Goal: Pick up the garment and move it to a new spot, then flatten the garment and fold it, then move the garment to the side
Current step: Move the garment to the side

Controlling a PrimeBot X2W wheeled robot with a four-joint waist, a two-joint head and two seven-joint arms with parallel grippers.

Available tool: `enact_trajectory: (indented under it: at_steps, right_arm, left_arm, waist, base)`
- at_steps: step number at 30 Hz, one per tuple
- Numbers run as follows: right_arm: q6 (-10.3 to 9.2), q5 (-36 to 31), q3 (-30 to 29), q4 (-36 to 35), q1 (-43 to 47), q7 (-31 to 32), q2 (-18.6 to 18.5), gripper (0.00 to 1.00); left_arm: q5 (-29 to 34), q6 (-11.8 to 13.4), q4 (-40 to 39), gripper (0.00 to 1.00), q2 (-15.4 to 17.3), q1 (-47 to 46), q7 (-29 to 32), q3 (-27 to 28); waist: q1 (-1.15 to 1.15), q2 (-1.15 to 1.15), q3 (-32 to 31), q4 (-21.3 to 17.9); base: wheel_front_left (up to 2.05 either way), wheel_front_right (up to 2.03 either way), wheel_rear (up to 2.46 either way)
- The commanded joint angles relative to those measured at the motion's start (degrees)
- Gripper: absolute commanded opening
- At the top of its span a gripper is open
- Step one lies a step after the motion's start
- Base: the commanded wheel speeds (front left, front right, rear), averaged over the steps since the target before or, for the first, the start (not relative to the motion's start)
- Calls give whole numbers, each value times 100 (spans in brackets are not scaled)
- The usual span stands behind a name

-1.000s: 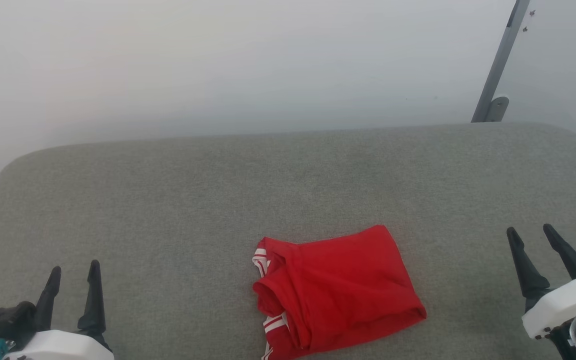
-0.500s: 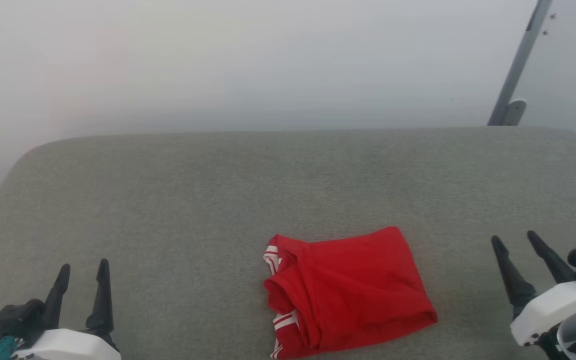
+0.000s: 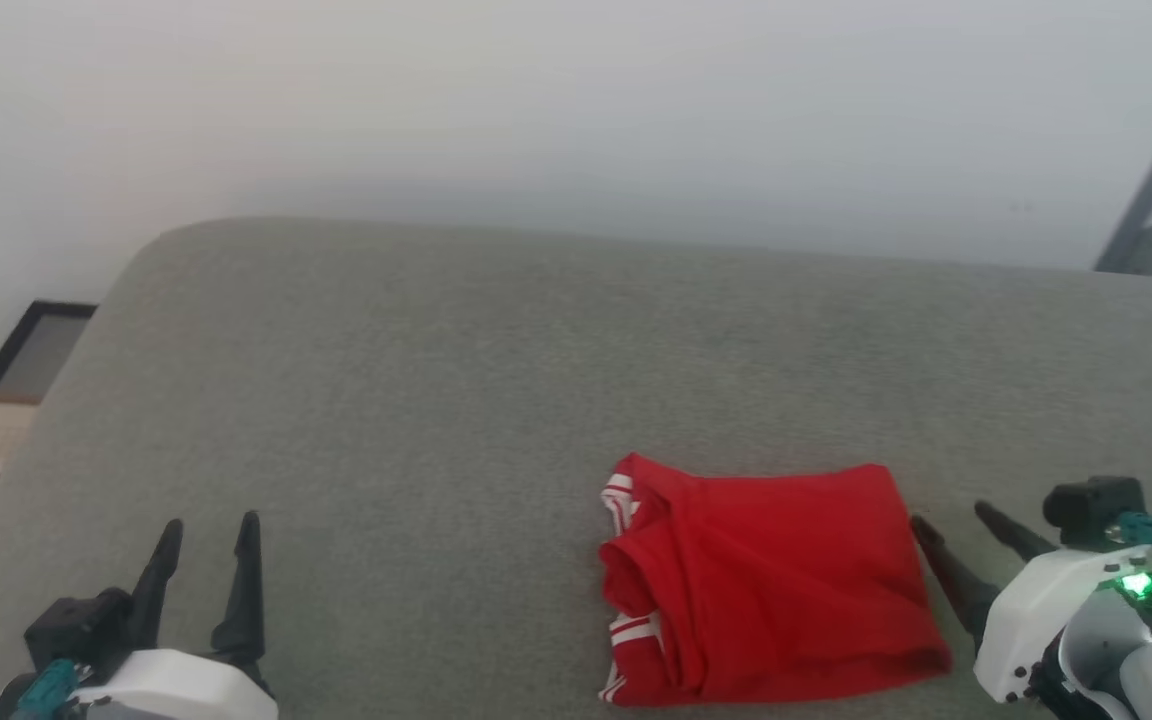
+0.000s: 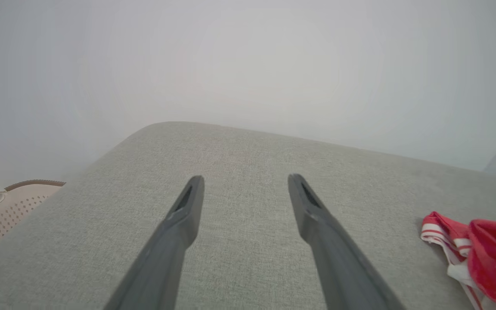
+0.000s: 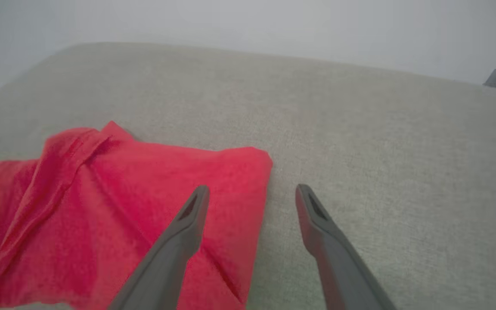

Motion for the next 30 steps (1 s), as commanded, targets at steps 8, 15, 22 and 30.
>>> enact_trajectory:
  at_steps: [8,15,22,30]
  right_arm:
    - [0,373,362,276,-405,1170,-338,100]
    - [0,656,583,563,-662,2250,-506,100]
    - [1,1034,824,619,-791,3182,-483,69]
    - [-12,897,655,417,-1058,3260,-692,0]
  left_arm:
    - [154,-16,-64,100,-213,-222,-26,-128]
    - [252,-16,-111,100,-352,-330,-26,-181]
    - [340,-16,-112,100,-459,-446,-26,-207]
    - [416,-16,-96,100,-539,-634,-26,-279]
  waist:
    - [0,0,409,499]
    - [0,0,647,690]
    - [0,0,839,751]
    - [0,0,957,648]
  base:
    - [0,0,0]
    - [0,0,0]
    - [0,0,0]
    - [0,0,0]
